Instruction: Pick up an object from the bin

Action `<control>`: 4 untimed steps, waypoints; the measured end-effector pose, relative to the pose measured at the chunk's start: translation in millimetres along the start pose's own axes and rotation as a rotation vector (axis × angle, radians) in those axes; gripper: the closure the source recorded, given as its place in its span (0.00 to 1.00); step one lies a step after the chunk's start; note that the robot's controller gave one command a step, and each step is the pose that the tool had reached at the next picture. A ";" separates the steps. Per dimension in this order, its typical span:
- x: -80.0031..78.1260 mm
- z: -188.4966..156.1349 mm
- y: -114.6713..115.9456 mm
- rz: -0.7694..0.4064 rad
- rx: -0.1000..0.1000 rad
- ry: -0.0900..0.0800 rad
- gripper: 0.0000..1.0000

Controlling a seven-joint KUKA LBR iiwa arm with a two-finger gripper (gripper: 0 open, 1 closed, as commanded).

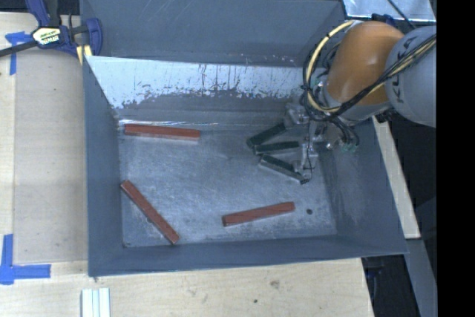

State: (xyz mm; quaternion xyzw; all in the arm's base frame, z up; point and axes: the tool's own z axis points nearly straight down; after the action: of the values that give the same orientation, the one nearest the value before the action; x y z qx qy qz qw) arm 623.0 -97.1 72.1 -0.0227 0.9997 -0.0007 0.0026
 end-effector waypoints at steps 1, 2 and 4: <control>-2.4 -4.1 -0.3 0.000 0.001 -0.008 1.00; 0.1 0.2 0.2 0.000 0.000 0.000 0.00; -0.1 0.1 0.4 -0.001 -0.001 0.000 0.00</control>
Offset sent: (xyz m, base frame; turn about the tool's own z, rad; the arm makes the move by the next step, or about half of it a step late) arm 0.0000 0.0000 0.0000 0.0000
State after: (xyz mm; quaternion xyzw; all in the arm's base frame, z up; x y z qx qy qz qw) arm 623.0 -96.8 72.0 -0.0231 0.9997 -0.0004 0.0027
